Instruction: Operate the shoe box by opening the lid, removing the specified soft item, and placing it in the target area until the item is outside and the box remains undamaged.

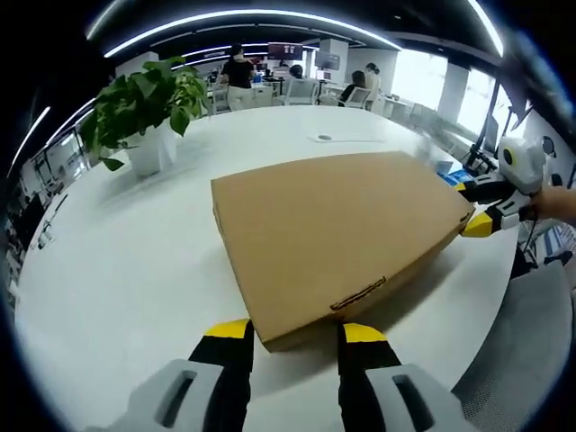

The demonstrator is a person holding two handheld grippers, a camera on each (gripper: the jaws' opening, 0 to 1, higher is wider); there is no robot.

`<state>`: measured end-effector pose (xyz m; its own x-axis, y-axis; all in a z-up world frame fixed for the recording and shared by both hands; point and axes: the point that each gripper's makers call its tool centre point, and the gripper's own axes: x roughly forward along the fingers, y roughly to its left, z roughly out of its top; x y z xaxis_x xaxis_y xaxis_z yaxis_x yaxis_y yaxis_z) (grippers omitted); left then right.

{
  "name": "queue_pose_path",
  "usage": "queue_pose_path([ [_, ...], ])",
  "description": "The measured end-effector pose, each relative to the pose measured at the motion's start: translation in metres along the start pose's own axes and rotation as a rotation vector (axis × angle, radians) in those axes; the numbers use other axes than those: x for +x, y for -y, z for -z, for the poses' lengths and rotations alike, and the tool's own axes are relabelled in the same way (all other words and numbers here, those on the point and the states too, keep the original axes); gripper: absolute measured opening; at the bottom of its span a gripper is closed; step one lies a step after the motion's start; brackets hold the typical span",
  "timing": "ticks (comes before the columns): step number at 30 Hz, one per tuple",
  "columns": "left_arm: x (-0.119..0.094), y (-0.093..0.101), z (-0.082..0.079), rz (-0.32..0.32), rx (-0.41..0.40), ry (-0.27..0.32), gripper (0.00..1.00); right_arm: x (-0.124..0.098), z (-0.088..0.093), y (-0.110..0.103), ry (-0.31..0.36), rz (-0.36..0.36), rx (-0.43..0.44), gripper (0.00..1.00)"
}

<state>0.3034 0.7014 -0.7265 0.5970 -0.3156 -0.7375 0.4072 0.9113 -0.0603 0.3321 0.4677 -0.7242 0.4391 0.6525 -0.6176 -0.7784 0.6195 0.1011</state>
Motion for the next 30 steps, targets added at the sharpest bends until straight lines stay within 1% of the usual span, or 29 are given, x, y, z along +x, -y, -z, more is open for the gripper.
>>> queue_pose_path([
  [17, 0.022, -0.010, -0.025, 0.014, 0.015, -0.003, 0.37, 0.009, -0.010, 0.026, -0.004, 0.020, 0.013, 0.44],
  [30, 0.032, -0.011, -0.037, 0.024, 0.006, 0.004, 0.37, 0.014, -0.016, 0.043, -0.014, 0.022, 0.000, 0.44],
])
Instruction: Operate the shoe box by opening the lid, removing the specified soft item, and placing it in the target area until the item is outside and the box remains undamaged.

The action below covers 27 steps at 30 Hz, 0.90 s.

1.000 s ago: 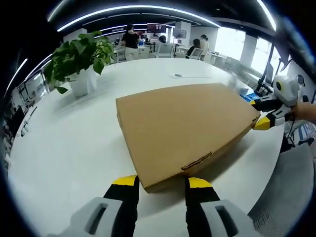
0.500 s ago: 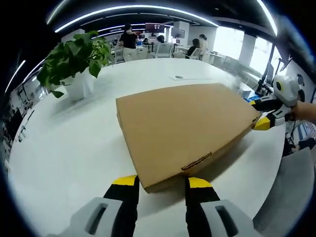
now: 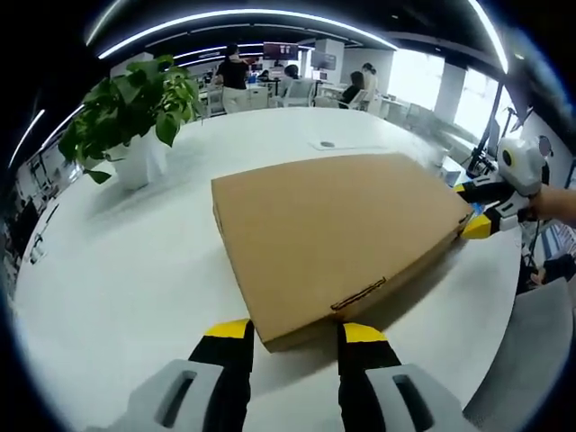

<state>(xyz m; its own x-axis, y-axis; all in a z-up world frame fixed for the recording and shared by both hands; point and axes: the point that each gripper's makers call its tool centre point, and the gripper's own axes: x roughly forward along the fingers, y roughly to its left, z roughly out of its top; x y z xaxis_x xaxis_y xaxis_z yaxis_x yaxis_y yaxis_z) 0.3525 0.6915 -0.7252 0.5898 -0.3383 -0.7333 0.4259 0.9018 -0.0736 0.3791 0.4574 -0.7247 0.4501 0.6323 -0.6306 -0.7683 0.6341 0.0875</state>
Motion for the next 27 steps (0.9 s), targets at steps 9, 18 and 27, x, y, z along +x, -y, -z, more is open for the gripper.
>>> queue_pose_path([
  [9, 0.0036, -0.0014, -0.0047, 0.003, 0.000, 0.003, 0.37, 0.0017, -0.0013, 0.0043, -0.012, 0.003, -0.010, 0.44],
  [18, 0.0020, -0.0013, -0.0029, 0.004, -0.002, 0.001, 0.37, 0.0013, -0.0006, 0.0028, -0.021, 0.009, -0.015, 0.44],
  [27, -0.0028, -0.0027, -0.0012, -0.008, -0.020, 0.005, 0.36, -0.0001, 0.0002, 0.0018, -0.029, 0.008, -0.002, 0.45],
])
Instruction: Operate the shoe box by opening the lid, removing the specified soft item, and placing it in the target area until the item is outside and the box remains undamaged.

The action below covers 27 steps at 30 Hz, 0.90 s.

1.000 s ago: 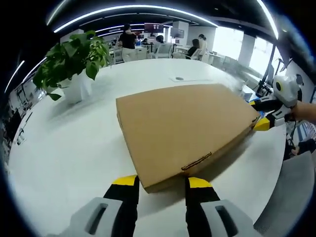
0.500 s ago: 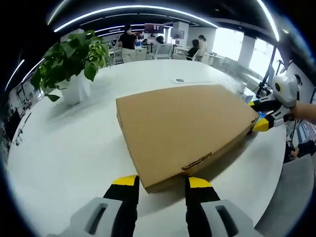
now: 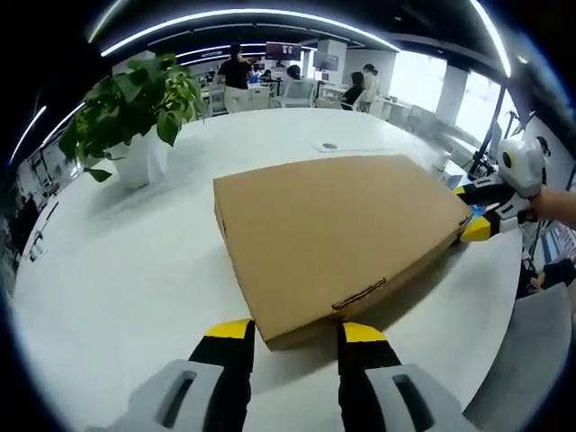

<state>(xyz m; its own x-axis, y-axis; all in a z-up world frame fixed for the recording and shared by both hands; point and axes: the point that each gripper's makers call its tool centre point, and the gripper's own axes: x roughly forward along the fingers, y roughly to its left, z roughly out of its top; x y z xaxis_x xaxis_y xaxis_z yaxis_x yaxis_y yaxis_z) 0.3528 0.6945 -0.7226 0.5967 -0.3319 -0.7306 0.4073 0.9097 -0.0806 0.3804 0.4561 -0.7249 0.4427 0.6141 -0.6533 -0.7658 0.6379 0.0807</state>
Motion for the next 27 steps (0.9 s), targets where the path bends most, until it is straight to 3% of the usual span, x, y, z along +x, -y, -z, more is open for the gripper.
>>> queue_pose_path([
  [14, -0.025, 0.006, 0.009, -0.029, 0.005, 0.039, 0.47, -0.023, 0.001, 0.003, 0.022, 0.020, 0.000, 0.42],
  [27, -0.064, 0.031, -0.003, -0.045, 0.017, 0.167, 0.64, -0.075, 0.001, 0.012, 0.122, 0.098, 0.026, 0.54],
])
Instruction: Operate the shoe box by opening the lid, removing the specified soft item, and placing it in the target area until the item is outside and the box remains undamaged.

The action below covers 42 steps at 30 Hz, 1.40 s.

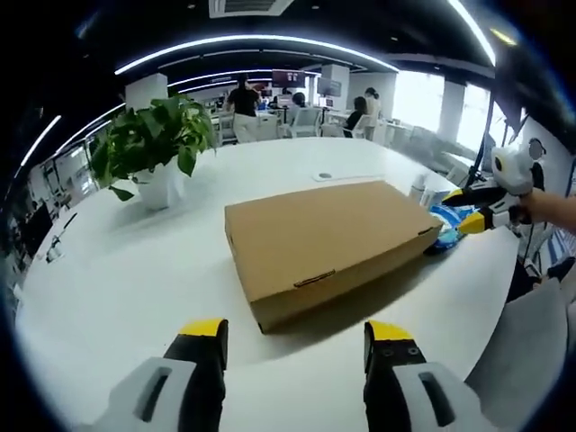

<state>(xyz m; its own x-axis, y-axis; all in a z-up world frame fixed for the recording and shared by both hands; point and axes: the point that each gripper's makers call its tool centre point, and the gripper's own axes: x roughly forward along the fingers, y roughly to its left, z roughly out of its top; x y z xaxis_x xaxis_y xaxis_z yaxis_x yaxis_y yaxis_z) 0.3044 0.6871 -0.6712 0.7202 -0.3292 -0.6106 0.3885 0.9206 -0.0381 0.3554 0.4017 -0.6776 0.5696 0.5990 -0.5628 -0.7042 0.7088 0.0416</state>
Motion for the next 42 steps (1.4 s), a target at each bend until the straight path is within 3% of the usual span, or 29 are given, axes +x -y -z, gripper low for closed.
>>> queue_pose_path([
  [9, -0.016, 0.020, -0.001, 0.013, 0.028, 0.065, 0.77, -0.043, 0.008, 0.020, 0.065, 0.086, 0.057, 0.66],
  [16, -0.029, 0.032, -0.005, -0.002, 0.025, 0.134, 0.83, -0.072, 0.027, 0.026, 0.067, 0.141, 0.071, 0.74],
  [25, -0.045, 0.048, 0.005, -0.006, 0.065, 0.156, 0.89, -0.102, 0.046, 0.016, 0.088, 0.177, 0.042, 0.88],
  [35, -0.061, 0.063, 0.014, 0.004, 0.047, 0.198, 0.97, -0.123, 0.060, 0.004, 0.128, 0.206, 0.066, 0.94],
  [42, -0.065, 0.071, 0.019, 0.012, 0.039, 0.211, 1.00, -0.131, 0.078, -0.004, 0.095, 0.228, 0.041, 0.96],
])
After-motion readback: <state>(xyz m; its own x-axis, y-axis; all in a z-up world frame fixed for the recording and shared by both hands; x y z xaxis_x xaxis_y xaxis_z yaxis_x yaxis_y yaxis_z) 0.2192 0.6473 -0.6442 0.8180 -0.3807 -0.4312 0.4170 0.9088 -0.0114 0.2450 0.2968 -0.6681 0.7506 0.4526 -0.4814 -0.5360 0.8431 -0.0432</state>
